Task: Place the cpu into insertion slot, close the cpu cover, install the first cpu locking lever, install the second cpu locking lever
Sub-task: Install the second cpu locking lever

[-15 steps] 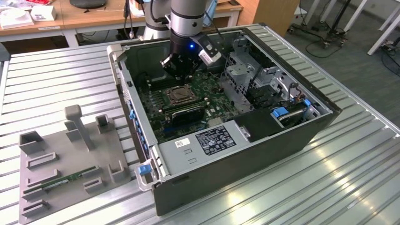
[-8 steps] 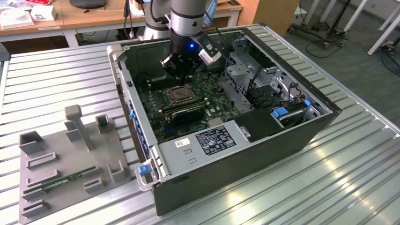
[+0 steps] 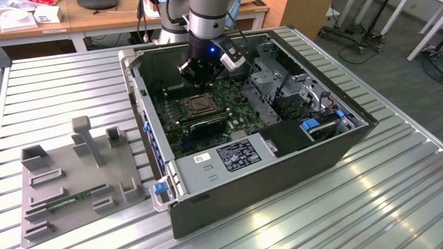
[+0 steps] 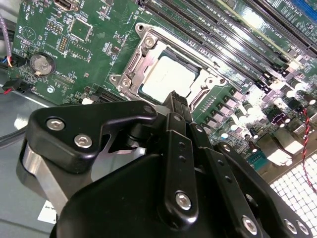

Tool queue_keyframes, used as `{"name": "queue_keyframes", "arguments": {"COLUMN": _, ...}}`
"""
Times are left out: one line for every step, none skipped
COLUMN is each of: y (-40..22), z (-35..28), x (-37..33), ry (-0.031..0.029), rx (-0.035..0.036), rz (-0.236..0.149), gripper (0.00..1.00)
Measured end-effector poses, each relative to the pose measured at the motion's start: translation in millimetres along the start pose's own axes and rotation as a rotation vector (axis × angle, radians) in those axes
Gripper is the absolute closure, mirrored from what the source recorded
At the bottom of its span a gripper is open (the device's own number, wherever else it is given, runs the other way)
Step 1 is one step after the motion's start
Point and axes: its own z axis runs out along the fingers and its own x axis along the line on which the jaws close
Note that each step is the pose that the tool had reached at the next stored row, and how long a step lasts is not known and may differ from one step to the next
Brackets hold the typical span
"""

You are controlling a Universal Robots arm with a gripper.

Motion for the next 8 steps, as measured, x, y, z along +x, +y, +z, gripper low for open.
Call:
{"name": "queue_keyframes", "arguments": {"y": 0.0, "z": -0.5, "x": 0.0, "ry": 0.0002, "rx": 0.0002, "rz": 0.000, "gripper": 0.89}}
{"name": "queue_keyframes", "arguments": {"y": 0.1, "z": -1.0, "x": 0.0, "ry": 0.0000, "rx": -0.0001, "rz": 0.000, "gripper": 0.89}}
{"name": "queue_keyframes", "arguments": {"y": 0.1, "z": -1.4, "x": 0.0, "ry": -0.0001, "rx": -0.0002, "rz": 0.000, "gripper": 0.89}}
{"name": "queue_keyframes", "arguments": {"y": 0.1, "z": -1.5, "x": 0.0, "ry": -0.0003, "rx": -0.0005, "rz": 0.000, "gripper": 0.89}}
{"name": "queue_keyframes", "arguments": {"y": 0.1, "z": -1.4, "x": 0.0, "ry": -0.0003, "rx": -0.0006, "rz": 0.000, "gripper": 0.89}}
{"name": "queue_keyframes", "arguments": {"y": 0.2, "z": -2.2, "x": 0.0, "ry": -0.0002, "rx": -0.0003, "rz": 0.000, "gripper": 0.89}}
{"name": "queue_keyframes", "arguments": {"y": 0.2, "z": -2.8, "x": 0.0, "ry": -0.0002, "rx": -0.0004, "rz": 0.000, "gripper": 0.89}}
{"name": "queue_keyframes", "arguments": {"y": 0.2, "z": -2.8, "x": 0.0, "ry": -0.0002, "rx": -0.0003, "rz": 0.000, "gripper": 0.89}}
